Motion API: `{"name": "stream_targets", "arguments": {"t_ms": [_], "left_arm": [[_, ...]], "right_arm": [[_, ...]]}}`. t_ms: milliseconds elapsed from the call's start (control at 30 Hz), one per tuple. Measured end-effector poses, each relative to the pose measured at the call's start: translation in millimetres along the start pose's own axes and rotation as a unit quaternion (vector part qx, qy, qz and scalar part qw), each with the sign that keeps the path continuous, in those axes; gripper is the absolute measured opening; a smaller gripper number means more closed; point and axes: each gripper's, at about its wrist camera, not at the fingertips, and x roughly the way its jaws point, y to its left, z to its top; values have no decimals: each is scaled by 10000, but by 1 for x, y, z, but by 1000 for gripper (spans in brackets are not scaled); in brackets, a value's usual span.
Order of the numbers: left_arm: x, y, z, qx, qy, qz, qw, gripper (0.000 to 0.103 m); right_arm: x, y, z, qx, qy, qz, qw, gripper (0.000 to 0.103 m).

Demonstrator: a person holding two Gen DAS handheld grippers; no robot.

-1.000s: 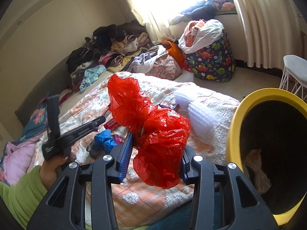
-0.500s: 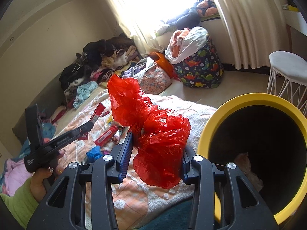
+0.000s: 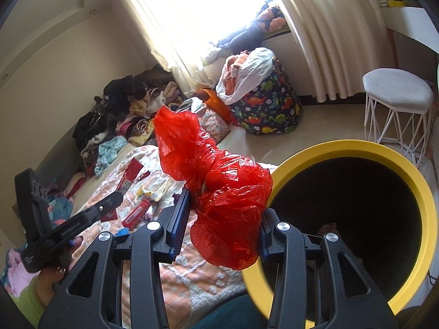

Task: Collect trash
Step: 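Carry the red bag and the wrapper over the yellow-rimmed bin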

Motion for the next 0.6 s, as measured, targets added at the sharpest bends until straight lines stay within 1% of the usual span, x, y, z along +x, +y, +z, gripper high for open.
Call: {"name": "stream_targets", "arguments": {"t_ms": [367,600], "left_arm": [[7,-43,-7,343,108,-420,9985,14],[15,-67,-16,568,254,-675,9958,14]], "right_arm": [[-8,-19,8,211,-204,-209,9994,39],[-16,-33,10,265,-353,-511,9977,39]]}}
